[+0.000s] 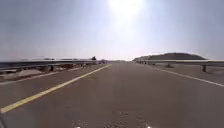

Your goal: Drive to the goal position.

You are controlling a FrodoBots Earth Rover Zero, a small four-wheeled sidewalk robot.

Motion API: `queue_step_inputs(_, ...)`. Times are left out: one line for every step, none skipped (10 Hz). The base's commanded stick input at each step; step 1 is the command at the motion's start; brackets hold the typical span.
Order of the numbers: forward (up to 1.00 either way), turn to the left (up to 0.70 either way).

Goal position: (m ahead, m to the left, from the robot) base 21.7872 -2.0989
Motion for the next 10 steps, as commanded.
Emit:
queue_step_inputs(0.70,0.00)
queue_step_inputs(0.70,0.00)
queue_step_inputs(0.70,0.00)
queue_step_inputs(0.70,0.00)
queue_step_inputs(0.70,0.00)
queue_step_inputs(0.70,0.00)
queue_step_inputs(0.70,0.00)
queue_step_inputs(0.70,0.00)
queue_step_inputs(0.70,0.00)
queue_step_inputs(0.70,0.00)
